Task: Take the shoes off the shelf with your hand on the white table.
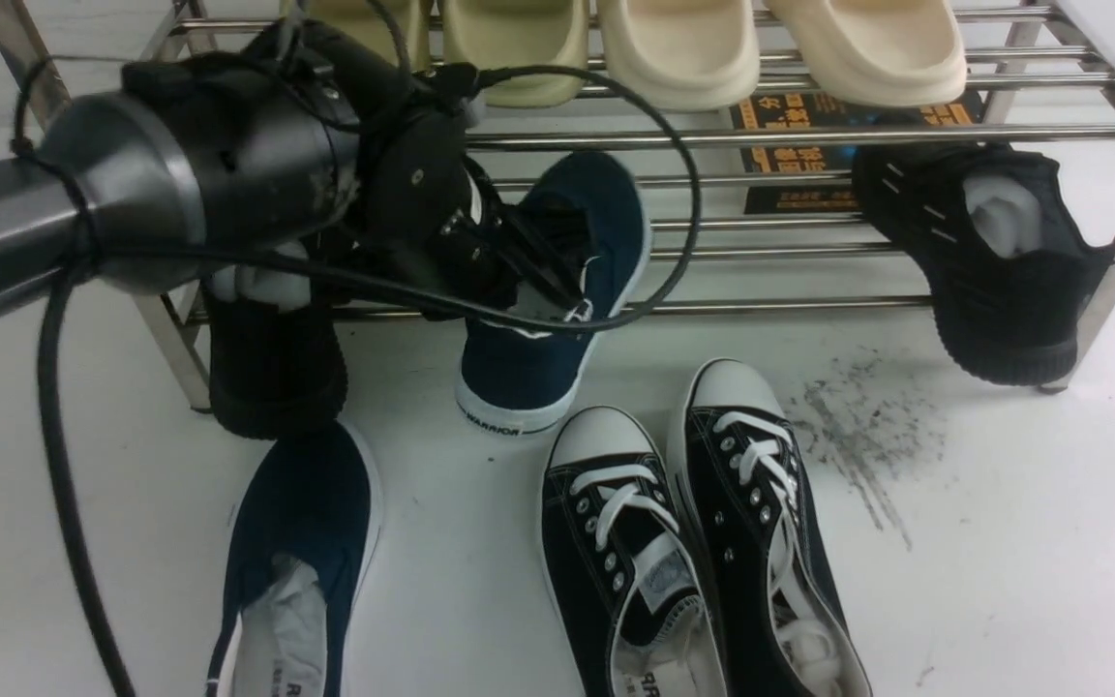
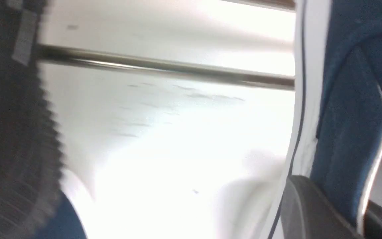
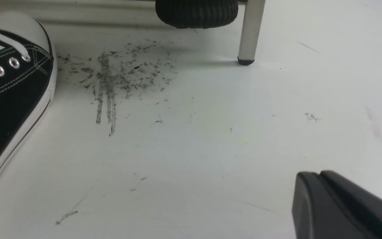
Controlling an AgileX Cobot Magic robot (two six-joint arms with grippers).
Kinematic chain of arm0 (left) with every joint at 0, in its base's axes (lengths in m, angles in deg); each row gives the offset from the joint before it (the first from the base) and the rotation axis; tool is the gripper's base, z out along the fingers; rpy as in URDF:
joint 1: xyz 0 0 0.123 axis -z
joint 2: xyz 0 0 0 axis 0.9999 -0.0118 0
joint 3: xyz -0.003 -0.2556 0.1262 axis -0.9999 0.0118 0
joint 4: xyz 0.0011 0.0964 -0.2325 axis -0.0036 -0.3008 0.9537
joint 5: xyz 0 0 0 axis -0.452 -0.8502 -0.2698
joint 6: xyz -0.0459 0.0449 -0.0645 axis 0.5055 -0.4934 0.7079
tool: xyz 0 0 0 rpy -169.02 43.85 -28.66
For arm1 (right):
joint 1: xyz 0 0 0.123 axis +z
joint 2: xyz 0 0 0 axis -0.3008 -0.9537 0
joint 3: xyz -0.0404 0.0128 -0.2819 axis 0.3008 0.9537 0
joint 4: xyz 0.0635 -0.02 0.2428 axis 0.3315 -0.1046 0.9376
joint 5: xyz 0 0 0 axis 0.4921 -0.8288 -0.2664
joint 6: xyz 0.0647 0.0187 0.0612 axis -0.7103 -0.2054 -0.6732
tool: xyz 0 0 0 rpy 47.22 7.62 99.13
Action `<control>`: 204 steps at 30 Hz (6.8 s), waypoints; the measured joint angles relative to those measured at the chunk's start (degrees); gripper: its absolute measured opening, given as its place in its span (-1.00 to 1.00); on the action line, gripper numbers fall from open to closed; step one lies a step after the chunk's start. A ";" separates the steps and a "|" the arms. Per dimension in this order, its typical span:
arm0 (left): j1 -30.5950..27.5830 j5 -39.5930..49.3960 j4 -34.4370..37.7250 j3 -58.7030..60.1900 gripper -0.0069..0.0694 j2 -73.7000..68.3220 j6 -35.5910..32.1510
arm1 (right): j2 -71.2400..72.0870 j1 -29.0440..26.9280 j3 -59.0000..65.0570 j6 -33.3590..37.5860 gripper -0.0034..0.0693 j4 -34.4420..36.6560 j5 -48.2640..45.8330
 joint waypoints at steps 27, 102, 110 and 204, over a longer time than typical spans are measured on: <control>16.97 25.24 -14.69 19.96 -0.74 22.17 21.13 | 0.00 0.00 0.00 0.00 -0.80 0.00 0.00; 16.60 19.48 -19.73 21.34 -0.55 28.11 27.02 | 0.00 0.00 0.00 0.00 -0.80 0.00 0.00; 16.60 16.21 -22.54 22.46 -0.82 21.13 27.41 | 0.00 0.00 0.00 0.00 -0.80 0.00 0.00; 16.30 -7.58 -5.82 55.93 -0.74 70.52 10.16 | 0.00 0.00 0.00 0.00 -0.80 0.00 0.00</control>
